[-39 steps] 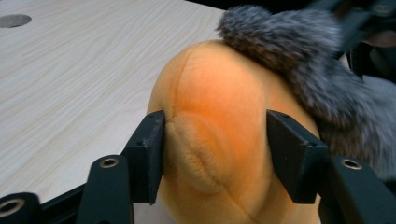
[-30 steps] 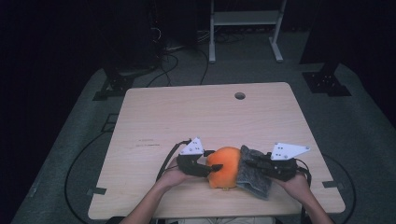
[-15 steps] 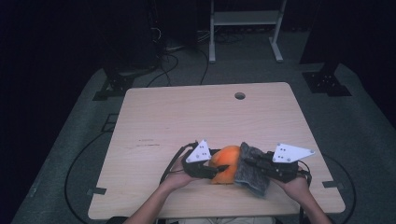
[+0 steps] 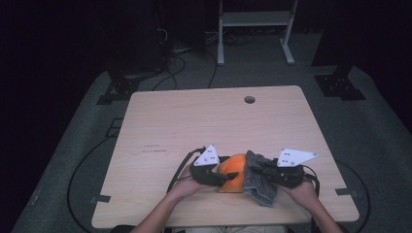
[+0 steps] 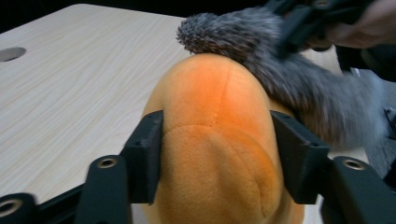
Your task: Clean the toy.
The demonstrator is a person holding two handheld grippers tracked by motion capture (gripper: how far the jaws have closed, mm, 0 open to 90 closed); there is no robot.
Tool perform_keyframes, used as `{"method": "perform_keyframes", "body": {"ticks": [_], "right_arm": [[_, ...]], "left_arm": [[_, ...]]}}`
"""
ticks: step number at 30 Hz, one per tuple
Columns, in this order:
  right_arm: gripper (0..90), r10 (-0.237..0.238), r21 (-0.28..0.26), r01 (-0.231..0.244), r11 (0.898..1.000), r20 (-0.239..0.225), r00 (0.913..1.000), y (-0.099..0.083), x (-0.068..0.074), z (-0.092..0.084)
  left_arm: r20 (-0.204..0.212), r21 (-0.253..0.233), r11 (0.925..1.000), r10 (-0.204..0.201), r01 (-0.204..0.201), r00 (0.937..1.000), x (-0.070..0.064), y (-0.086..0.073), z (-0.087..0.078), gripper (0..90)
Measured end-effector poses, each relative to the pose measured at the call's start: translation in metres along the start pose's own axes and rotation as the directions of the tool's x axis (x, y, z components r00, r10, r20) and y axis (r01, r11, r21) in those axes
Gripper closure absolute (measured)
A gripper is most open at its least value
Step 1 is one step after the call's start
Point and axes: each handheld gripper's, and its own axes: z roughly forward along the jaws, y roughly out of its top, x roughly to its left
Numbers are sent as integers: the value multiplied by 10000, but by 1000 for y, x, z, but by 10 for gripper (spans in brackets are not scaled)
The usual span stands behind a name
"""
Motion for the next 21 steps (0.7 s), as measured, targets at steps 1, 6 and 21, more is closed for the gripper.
{"method": "perform_keyframes", "body": {"ticks": [1,6,21], "right_arm": [[805,191,178,-193,9997,91,9998,-5,-5,-4],[805,515,78,-516,9986,179,9985,-6,-10,-13],[805,288,-42,-287,9996,303,9991,9,2,16]], "left_arm": [[6,-4,10000,6,-6,10000,0,0,0,418],[-363,-243,9955,908,-917,9952,-5,2,-2,474],[-979,-310,9966,731,-765,9925,4,1,-4,366]]}}
